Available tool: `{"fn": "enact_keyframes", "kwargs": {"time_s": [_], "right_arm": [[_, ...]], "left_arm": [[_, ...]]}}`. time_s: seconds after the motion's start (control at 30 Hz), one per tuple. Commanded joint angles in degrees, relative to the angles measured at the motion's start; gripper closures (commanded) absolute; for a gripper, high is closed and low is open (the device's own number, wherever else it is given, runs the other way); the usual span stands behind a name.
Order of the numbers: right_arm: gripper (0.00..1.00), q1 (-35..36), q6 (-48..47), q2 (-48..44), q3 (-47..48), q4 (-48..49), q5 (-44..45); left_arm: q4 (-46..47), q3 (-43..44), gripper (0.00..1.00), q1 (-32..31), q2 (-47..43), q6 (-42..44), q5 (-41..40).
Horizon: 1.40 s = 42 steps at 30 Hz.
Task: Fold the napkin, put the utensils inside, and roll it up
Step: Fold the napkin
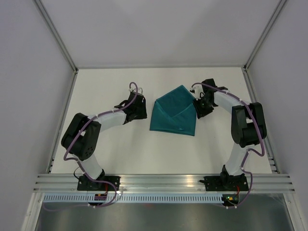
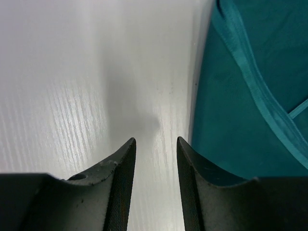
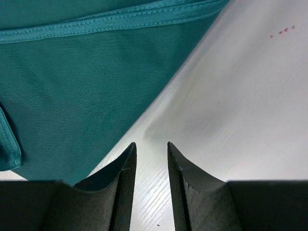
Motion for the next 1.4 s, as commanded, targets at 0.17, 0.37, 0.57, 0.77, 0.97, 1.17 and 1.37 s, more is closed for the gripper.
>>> {"fn": "enact_keyframes", "kwargs": {"time_s": [0.17, 0.37, 0.57, 0.77, 0.97, 1.17, 1.37], "right_arm": [[0.62, 5.4, -1.4, 1.9, -3.8, 1.2, 5.2], [0.62, 8.2, -1.2, 3.7, -3.3, 0.9, 6.1], [0.62, 11.3, -1.3, 4.9, -2.6, 0.4, 6.1], [0.62, 13.9, -1.8, 4.9, -2.6, 0.4, 5.8], [0.62, 14.2, -2.2, 4.5, -2.8, 0.1, 6.1], [0.58, 12.1, -1.4, -1.2, -4.6, -0.4, 8.8], [0.48, 8.7, -4.4, -10.9, -2.9, -1.3, 10.2]], "left_arm": [[-0.5, 1.8, 0.56, -0.1, 3.3, -3.1, 1.9], [0.1, 0.8, 0.56, 0.0, 3.3, -4.1, 2.7], [1.4, -2.0, 0.56, 0.0, 1.8, -4.4, 2.6], [1.8, -3.3, 0.56, 0.0, 0.4, -4.5, 3.1], [3.1, -4.7, 0.56, 0.0, -0.3, -4.4, 3.9], [3.3, -5.0, 0.55, 0.5, -1.8, -3.8, 4.3], [1.7, -4.0, 0.47, 3.9, -8.3, -2.8, 4.9]]}}
